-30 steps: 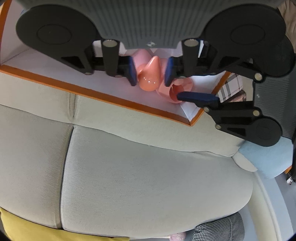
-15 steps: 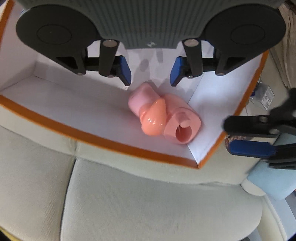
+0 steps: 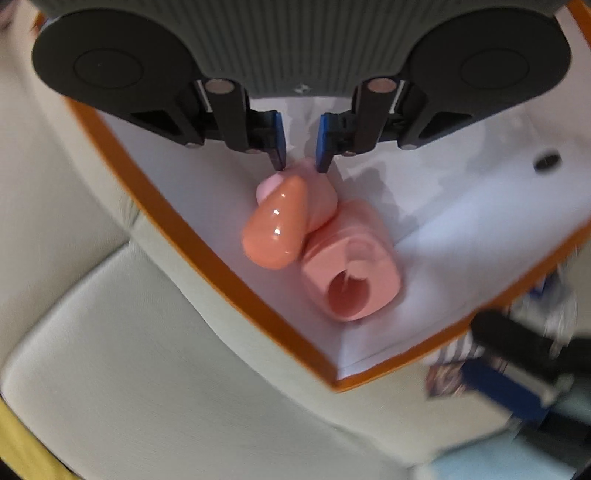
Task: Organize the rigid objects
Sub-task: 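Move both grippers back toward the remaining items on the sofa, then close the left gripper around the dark PHOTO CARD box, then close the right gripper around the plaid tin case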
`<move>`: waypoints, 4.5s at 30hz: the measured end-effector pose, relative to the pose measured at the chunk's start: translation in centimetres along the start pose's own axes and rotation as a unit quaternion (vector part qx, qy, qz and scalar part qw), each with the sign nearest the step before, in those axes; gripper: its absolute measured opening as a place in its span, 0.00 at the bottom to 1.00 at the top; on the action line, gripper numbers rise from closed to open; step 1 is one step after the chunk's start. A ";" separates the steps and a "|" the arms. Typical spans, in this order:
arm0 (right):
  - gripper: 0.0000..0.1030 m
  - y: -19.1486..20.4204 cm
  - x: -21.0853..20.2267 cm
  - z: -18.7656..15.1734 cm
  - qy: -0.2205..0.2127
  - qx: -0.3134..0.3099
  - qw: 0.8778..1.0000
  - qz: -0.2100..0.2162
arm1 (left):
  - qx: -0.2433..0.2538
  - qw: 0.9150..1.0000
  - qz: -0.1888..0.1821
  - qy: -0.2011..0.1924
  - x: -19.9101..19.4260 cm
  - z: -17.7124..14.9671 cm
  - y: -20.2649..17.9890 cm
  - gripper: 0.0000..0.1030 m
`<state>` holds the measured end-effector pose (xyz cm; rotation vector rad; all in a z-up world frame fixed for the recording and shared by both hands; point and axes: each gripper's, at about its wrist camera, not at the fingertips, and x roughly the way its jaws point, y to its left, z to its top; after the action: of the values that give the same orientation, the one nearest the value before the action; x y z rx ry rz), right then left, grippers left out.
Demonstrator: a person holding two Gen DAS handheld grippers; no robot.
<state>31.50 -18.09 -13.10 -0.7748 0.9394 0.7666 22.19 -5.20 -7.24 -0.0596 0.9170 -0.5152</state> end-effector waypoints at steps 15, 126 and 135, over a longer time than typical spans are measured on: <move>0.30 0.0 -4.7 -1.1 -0.024 0.148 0.988 -0.023 | -0.081 0.996 0.038 -0.014 -5.6 -1.4 4.4 0.47; 0.29 11.9 3.9 15.6 -0.023 0.422 0.895 0.139 | -0.223 0.972 0.058 0.045 -2.3 -5.4 19.9 0.26; 0.26 12.4 3.9 16.4 -0.034 0.432 0.888 0.152 | -0.256 0.965 0.048 0.036 -2.5 -6.1 21.1 0.25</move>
<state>29.19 2.67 -13.25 0.1887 1.2134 0.5452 24.76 15.47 -14.72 -0.4660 1.1006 -0.1809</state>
